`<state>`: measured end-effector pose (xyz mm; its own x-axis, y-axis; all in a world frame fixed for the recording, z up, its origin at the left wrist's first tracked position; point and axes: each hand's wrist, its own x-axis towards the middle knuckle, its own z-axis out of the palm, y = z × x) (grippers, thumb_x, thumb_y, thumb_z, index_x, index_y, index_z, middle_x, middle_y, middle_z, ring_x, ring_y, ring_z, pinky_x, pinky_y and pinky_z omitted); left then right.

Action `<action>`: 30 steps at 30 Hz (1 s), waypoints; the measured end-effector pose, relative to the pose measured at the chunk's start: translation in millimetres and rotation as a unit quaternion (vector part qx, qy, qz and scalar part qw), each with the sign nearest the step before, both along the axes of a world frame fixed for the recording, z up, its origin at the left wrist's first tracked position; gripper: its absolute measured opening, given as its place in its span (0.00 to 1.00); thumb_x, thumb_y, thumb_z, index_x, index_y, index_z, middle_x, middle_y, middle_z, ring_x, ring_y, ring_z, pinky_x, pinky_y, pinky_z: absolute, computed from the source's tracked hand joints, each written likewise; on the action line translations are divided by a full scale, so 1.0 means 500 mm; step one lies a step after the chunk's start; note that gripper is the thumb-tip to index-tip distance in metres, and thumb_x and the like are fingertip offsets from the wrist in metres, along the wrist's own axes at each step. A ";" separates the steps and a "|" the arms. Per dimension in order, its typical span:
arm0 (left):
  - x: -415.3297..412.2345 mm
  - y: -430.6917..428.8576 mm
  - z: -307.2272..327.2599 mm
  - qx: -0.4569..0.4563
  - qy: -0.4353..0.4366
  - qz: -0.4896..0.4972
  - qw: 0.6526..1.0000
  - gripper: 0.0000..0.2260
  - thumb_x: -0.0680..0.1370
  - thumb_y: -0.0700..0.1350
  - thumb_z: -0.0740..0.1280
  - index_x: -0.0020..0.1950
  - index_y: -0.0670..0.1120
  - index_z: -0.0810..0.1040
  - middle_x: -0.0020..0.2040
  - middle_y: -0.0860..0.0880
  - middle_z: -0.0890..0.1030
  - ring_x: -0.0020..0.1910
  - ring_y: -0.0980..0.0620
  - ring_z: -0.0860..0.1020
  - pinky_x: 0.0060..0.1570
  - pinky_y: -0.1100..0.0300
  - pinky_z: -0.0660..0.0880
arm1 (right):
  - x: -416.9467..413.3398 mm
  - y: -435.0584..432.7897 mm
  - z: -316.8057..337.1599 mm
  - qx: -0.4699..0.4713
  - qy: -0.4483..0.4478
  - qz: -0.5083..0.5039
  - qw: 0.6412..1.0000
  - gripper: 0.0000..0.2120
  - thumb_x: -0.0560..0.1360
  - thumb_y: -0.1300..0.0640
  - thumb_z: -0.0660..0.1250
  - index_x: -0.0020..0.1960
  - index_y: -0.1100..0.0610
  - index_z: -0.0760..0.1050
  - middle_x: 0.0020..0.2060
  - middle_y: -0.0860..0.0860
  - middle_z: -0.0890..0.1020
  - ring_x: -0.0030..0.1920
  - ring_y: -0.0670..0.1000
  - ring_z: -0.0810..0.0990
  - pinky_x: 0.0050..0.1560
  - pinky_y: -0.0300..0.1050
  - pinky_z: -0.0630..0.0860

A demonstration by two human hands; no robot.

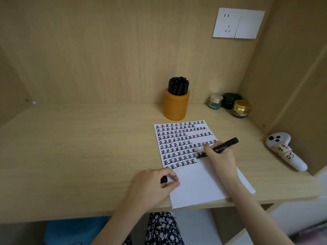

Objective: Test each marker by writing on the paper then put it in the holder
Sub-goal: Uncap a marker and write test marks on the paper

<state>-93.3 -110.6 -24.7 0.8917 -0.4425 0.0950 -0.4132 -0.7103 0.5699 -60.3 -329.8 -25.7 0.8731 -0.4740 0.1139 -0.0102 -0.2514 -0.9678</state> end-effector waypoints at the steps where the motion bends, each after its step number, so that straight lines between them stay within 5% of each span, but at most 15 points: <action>1: 0.000 0.000 -0.001 0.001 -0.002 0.000 1.000 0.08 0.74 0.61 0.65 0.49 0.61 0.77 0.29 0.56 0.79 0.19 0.57 0.65 0.26 0.71 0.62 | 0.000 0.001 0.000 0.001 0.000 0.003 1.000 0.15 0.75 0.60 0.69 0.32 0.57 0.69 0.20 0.43 0.69 0.22 0.40 0.67 0.24 0.31 0.61; 7: 0.002 -0.001 -0.001 -0.002 -0.007 0.001 1.000 0.08 0.74 0.61 0.65 0.48 0.61 0.77 0.30 0.54 0.80 0.20 0.56 0.65 0.25 0.71 0.63 | 0.003 -0.002 -0.007 -0.009 0.000 0.012 1.000 0.14 0.74 0.59 0.69 0.32 0.59 0.71 0.22 0.43 0.71 0.23 0.40 0.68 0.25 0.31 0.62; 13: 0.000 -0.002 0.000 -0.004 -0.005 0.003 1.000 0.08 0.74 0.61 0.65 0.49 0.60 0.78 0.26 0.55 0.75 0.20 0.57 0.66 0.25 0.71 0.63 | 0.002 -0.002 -0.008 -0.026 -0.013 0.008 1.000 0.16 0.74 0.59 0.68 0.38 0.70 0.69 0.31 0.60 0.78 0.32 0.48 0.72 0.30 0.38 0.65; 17: -0.001 -0.001 0.001 -0.007 -0.006 0.003 1.000 0.08 0.74 0.61 0.65 0.48 0.60 0.78 0.26 0.55 0.74 0.19 0.56 0.64 0.26 0.73 0.64 | 0.005 -0.005 -0.012 -0.019 -0.012 -0.001 1.000 0.15 0.74 0.59 0.67 0.38 0.70 0.68 0.38 0.66 0.81 0.36 0.52 0.73 0.31 0.38 0.65; 22: -0.001 -0.001 0.000 -0.009 -0.011 0.002 1.000 0.08 0.74 0.61 0.65 0.49 0.60 0.78 0.24 0.55 0.72 0.20 0.56 0.65 0.26 0.71 0.64 | 0.004 -0.007 -0.012 -0.011 -0.006 0.004 1.000 0.14 0.75 0.59 0.67 0.36 0.66 0.70 0.36 0.63 0.82 0.36 0.53 0.73 0.29 0.35 0.64; 25: -0.001 -0.001 0.001 -0.009 -0.012 -0.001 1.000 0.08 0.74 0.60 0.65 0.49 0.60 0.78 0.23 0.55 0.71 0.20 0.56 0.66 0.26 0.70 0.64 | 0.003 -0.004 -0.008 -0.021 -0.002 0.007 1.000 0.15 0.74 0.60 0.67 0.37 0.70 0.68 0.31 0.60 0.75 0.34 0.51 0.69 0.27 0.36 0.61; 30: -0.001 0.001 0.001 -0.005 -0.013 0.001 1.000 0.08 0.75 0.61 0.65 0.49 0.60 0.78 0.24 0.54 0.72 0.20 0.56 0.65 0.26 0.70 0.63 | 0.000 -0.002 0.000 -0.029 0.005 0.009 1.000 0.14 0.73 0.65 0.67 0.32 0.60 0.64 0.25 0.50 0.65 0.23 0.43 0.62 0.24 0.33 0.58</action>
<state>-93.6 -110.2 -24.4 0.8899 -0.4395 0.1218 -0.4259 -0.7055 0.5664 -60.1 -330.9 -25.6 0.8829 -0.4505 0.1322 -0.0141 -0.3069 -0.9516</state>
